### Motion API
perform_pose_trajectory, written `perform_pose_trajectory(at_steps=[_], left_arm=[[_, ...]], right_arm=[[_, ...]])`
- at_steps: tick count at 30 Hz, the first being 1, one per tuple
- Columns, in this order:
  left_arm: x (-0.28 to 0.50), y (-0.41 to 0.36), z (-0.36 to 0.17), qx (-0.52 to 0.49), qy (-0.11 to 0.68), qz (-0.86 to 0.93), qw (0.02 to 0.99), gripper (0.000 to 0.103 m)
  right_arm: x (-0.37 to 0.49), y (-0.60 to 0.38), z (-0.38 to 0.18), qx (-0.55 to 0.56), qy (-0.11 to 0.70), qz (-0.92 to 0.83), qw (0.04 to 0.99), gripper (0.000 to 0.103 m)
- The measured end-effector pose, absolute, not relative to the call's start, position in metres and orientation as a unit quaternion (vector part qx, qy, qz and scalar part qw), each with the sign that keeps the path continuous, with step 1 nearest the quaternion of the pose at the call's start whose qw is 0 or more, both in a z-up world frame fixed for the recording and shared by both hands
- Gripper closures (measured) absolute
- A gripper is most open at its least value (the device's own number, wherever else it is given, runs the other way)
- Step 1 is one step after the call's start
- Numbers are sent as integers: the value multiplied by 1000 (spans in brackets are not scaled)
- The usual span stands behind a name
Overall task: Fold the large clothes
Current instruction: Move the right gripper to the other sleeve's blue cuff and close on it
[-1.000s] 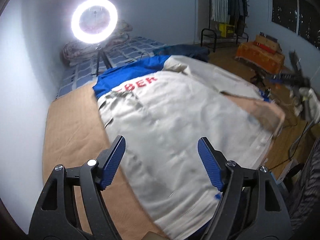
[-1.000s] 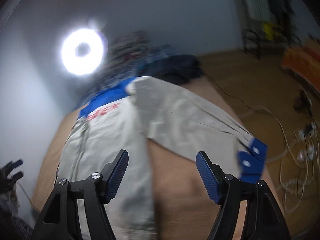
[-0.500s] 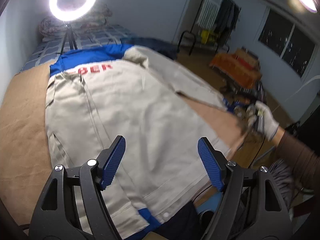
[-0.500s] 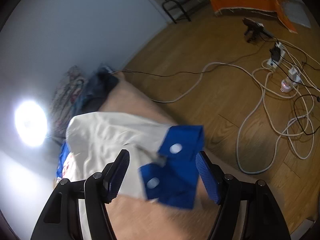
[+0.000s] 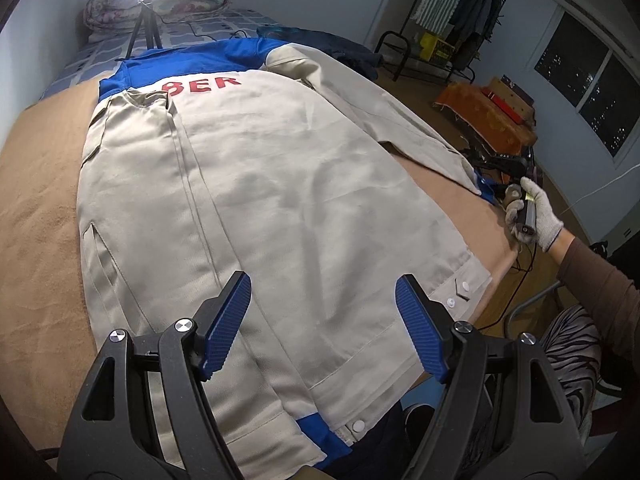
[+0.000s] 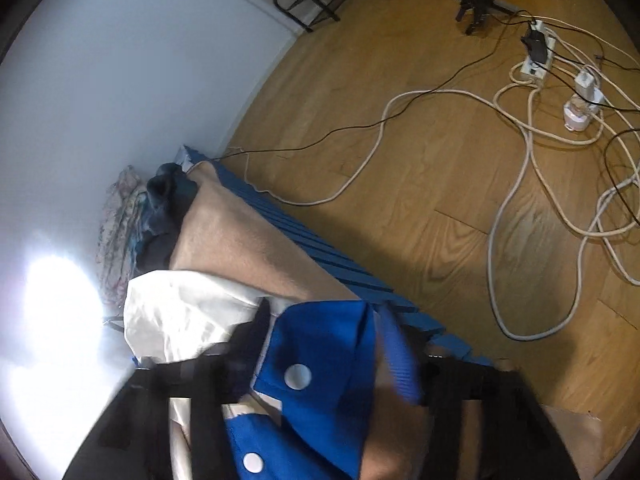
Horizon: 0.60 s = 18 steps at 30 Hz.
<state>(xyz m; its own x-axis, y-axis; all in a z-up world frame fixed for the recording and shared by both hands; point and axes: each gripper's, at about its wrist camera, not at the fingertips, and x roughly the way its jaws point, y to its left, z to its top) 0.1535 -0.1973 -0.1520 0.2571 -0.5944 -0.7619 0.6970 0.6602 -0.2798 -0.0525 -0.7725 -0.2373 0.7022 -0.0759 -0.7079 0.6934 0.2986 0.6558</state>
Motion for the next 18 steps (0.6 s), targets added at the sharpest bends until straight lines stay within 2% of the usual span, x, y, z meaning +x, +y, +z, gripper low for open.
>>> perform_pose_trajectory(at_steps=[1,3,5,18], left_arm=[[152,-198,-152,60,451,-409,791,26],[151,-199,-151,65,447,-412,791,26],[150,-200,-150,65,444,-418,789,26],[140,-206,-138,68,410,-440,796,26]], right_arm=[[-52,-771,-233,529,291,-256,755,70],[-52,-767,-219,512,286,-254,769,96],[-52,-762,-203,496,279,-250,783,103],[-47,-654,-103,356,315,-145,868,103]])
